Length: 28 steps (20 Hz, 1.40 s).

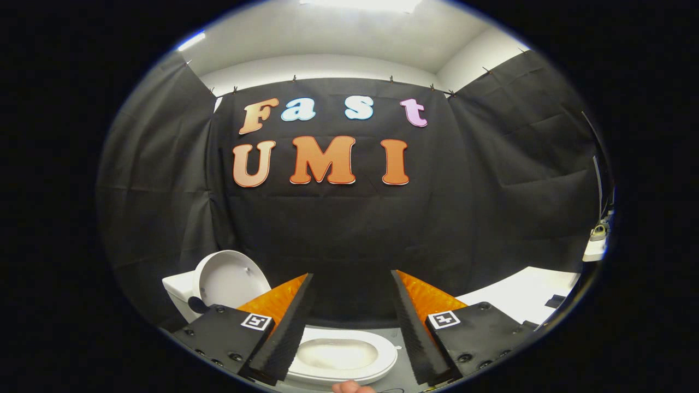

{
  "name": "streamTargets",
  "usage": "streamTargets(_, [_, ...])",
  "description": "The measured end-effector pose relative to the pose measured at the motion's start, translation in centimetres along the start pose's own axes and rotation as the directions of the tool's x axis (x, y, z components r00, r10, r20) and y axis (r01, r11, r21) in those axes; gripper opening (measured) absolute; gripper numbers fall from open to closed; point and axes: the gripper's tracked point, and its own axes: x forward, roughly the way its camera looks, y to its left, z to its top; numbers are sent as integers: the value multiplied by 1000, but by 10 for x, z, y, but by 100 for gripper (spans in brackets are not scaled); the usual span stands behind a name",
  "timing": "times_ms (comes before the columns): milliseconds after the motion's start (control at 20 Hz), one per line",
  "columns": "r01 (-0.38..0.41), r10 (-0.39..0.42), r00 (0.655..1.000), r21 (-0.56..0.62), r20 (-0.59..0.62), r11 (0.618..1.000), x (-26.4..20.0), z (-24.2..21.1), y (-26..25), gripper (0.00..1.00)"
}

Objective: Open the toilet lid.

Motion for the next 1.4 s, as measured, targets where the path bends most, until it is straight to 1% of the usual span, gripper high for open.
streamTargets(1250, [-32,32,999,-18,5,999,-2,0,24,89])
streamTargets(1400, [-21,21,1000,-27,1,999,1,-5,22,89])
